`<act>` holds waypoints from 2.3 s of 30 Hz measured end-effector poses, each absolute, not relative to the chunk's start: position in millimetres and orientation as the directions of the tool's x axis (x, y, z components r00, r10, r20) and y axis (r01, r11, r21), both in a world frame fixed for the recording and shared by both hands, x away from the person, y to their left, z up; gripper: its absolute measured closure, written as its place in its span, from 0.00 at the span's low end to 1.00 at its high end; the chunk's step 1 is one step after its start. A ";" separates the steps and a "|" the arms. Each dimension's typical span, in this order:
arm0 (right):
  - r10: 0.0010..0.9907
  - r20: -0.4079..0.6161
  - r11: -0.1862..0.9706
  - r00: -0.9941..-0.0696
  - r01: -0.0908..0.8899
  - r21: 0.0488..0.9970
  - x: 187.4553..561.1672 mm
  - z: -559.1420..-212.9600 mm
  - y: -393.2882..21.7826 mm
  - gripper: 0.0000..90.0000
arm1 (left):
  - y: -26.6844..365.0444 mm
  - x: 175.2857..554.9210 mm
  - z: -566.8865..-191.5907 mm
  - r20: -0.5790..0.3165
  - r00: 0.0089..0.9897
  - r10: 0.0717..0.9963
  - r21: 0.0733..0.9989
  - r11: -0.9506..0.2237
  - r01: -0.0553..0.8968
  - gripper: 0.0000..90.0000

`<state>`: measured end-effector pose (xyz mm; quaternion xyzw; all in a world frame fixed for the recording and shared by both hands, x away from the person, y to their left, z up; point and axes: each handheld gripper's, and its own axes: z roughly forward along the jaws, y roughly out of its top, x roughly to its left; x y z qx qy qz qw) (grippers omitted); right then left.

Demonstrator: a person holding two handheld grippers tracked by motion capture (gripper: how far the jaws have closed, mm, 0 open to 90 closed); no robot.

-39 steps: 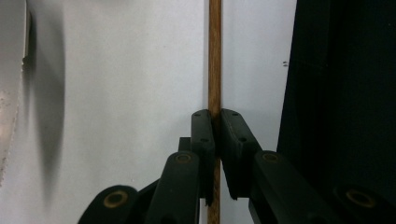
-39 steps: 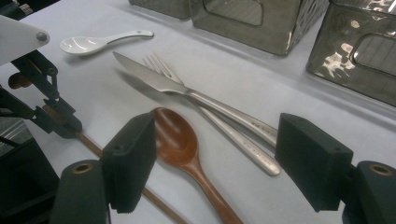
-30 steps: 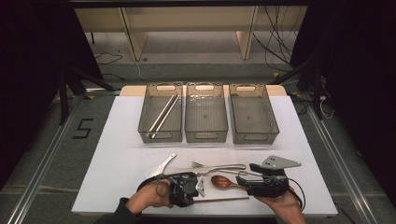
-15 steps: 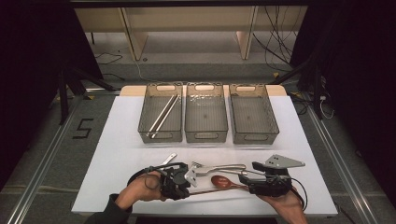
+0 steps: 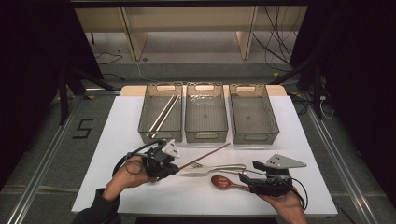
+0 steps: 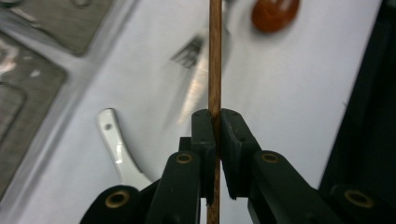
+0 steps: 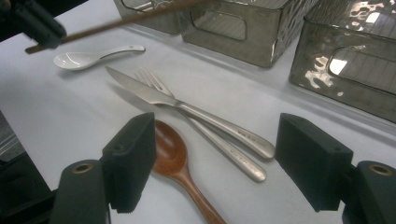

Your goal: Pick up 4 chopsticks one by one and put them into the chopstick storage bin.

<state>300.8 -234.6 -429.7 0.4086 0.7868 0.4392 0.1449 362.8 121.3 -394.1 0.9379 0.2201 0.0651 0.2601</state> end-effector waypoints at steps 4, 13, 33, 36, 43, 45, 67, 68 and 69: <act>0.768 0.132 0.284 -0.627 0.518 0.807 301.1 -430.4 -233.8 0.33 | 131.3 374.4 -391.2 0.003 0.859 0.513 0.548 -0.719 0.427 0.93; 0.770 0.135 0.284 -0.623 0.525 0.803 301.2 -431.6 -233.3 0.33 | 150.4 396.6 -385.8 -0.011 0.790 0.613 0.599 -0.628 0.496 0.93; 0.770 0.133 0.285 -0.625 0.523 0.803 301.7 -431.7 -233.4 0.33 | 186.0 452.7 -373.0 -0.032 0.664 0.747 0.654 -0.487 0.579 0.93; 0.770 0.133 0.286 -0.625 0.523 0.803 301.7 -431.7 -233.5 0.33 | 188.9 462.1 -372.3 -0.034 0.646 0.762 0.659 -0.469 0.588 0.93; 0.769 0.134 0.285 -0.625 0.524 0.803 301.9 -431.9 -233.7 0.33 | 193.1 480.9 -368.7 -0.029 0.611 0.791 0.672 -0.437 0.598 0.93; 0.769 0.133 0.286 -0.625 0.522 0.803 301.8 -431.8 -233.6 0.33 | 192.6 485.3 -367.6 -0.020 0.606 0.795 0.672 -0.438 0.597 0.93; 0.767 0.138 0.283 -0.627 0.524 0.803 302.0 -432.1 -233.7 0.33 | 195.9 521.0 -390.5 -0.008 0.525 0.851 0.652 -0.394 0.648 0.93; 0.766 0.139 0.283 -0.627 0.524 0.803 302.0 -432.0 -233.6 0.33 | 196.6 521.6 -391.9 -0.008 0.524 0.852 0.650 -0.393 0.650 0.93; 0.766 0.138 0.284 -0.628 0.524 0.803 302.1 -432.1 -233.7 0.33 | 197.0 521.7 -393.1 -0.007 0.522 0.853 0.650 -0.393 0.651 0.93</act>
